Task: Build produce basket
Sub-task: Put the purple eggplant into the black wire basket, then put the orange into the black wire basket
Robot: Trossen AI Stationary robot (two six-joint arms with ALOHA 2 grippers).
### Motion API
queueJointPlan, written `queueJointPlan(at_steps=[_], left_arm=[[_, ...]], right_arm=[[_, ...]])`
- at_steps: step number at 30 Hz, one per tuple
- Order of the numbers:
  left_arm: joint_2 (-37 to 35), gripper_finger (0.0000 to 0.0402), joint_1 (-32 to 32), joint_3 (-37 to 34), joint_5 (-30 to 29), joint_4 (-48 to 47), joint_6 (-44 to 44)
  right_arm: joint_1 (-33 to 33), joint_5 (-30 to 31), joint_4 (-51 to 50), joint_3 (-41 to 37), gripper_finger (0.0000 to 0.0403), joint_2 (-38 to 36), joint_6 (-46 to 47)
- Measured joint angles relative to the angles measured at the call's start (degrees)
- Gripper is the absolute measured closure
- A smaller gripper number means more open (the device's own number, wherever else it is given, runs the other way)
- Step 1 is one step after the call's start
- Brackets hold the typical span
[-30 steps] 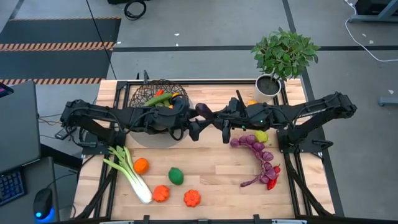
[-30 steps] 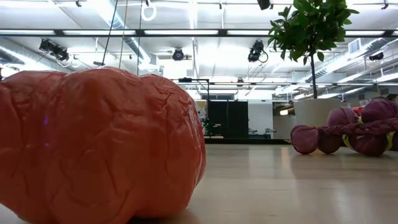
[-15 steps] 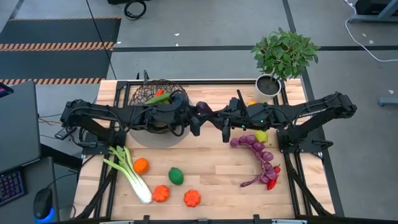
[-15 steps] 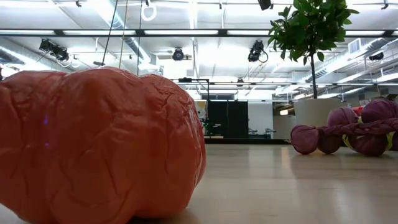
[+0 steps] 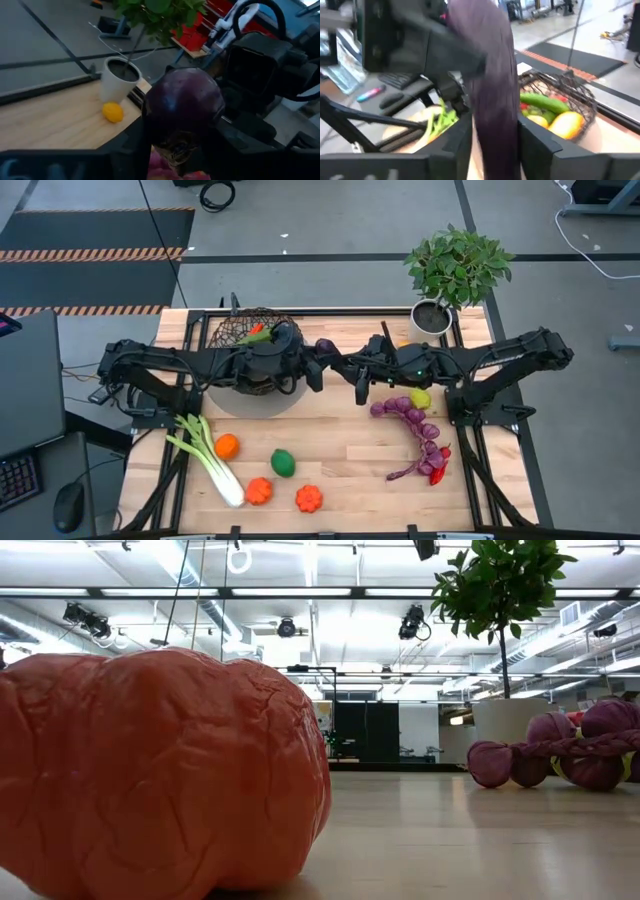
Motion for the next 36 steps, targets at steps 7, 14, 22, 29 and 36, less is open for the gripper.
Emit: queueJointPlan(at_steps=[7, 14, 22, 29, 36], left_arm=[[-0.38, 0.024, 3.46, 0.11, -0.87, -7.74, 1.74], [-1.9, 0.0243, 7.46, 0.02, -0.64, -35.97, -2.7], [-5.84, 0.0238, 12.65, 0.04, 1.58, -58.21, -4.7], [-6.43, 0.0202, 18.1, 0.09, 11.3, -70.03, 0.25], [-6.22, 0.0097, 20.7, 0.09, 12.63, -69.58, 1.46]], right_arm=[[-1.76, -1.62, -8.43, -0.1, 0.0174, 0.01, 3.13], [-2.93, -4.07, -14.46, -0.1, 0.0118, 0.01, 10.23], [-2.91, -4.48, -14.18, -0.1, 0.0126, 0.01, 10.42], [-3.54, -4.5, -13.99, -0.1, 0.0131, 0.01, 9.47], [-4.34, -4.48, -13.34, -0.1, 0.0131, -0.02, 9.38]])
